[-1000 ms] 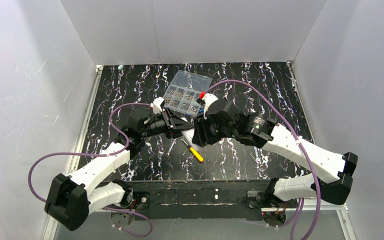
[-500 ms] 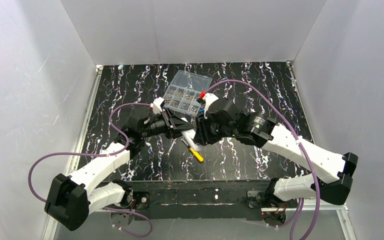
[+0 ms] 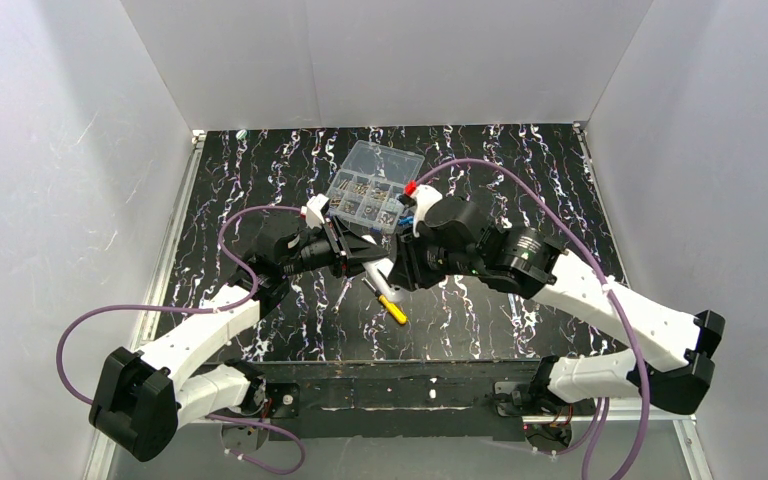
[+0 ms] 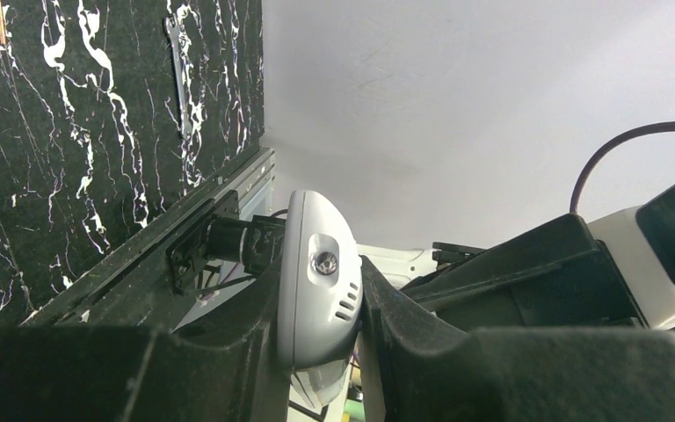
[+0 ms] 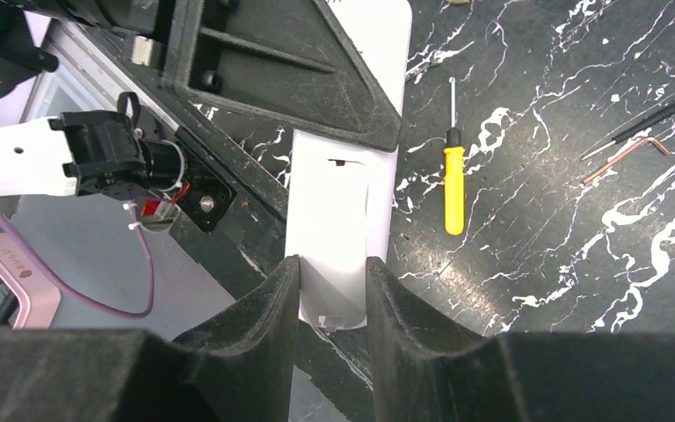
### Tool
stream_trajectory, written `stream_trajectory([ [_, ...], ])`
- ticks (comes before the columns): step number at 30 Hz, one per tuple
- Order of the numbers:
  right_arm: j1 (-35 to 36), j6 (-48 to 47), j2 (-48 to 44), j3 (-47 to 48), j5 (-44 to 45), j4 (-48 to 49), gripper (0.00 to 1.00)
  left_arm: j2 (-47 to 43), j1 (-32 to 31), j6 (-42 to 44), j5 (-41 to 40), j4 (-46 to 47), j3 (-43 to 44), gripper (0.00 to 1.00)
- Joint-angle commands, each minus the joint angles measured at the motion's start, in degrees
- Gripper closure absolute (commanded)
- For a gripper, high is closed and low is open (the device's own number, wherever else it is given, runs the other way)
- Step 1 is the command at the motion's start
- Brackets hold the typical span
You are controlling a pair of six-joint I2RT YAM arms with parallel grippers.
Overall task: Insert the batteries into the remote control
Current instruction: Remove the battery cover from the remote control, then place the battery cover at the center of the board.
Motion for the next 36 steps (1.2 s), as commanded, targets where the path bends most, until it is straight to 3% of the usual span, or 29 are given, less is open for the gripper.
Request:
stream_trajectory([
  [1, -0.23, -0.47, -3.32, 0.62, 0.6, 2.93, 0.63, -0.64, -0.24, 0.66, 2.36, 2.72, 0.58, 1.0],
  [9, -3.51, -0.36, -5.69, -0.21, 3.4, 1.02, 0.64, -1.2, -0.24, 1.69, 2.38, 1.01, -0.09, 1.0],
  [18, -14.59, -1.67, -7.49, -15.15, 0.58, 8.31, 0.64, -2.61, -0.24, 3.0, 2.81, -1.6, 0.03, 1.0],
  [28, -15.0, -0.64, 1.58, -28.37, -1.73, 21.3, 0.62, -3.11, -0.24, 3.3, 2.67, -2.28, 0.59, 1.0],
  [36, -15.0, -2.21, 9.05, -30.82, 0.59, 25.79, 0.61, -3.23, -0.24, 3.44, 2.45, -2.37, 0.74, 1.0],
])
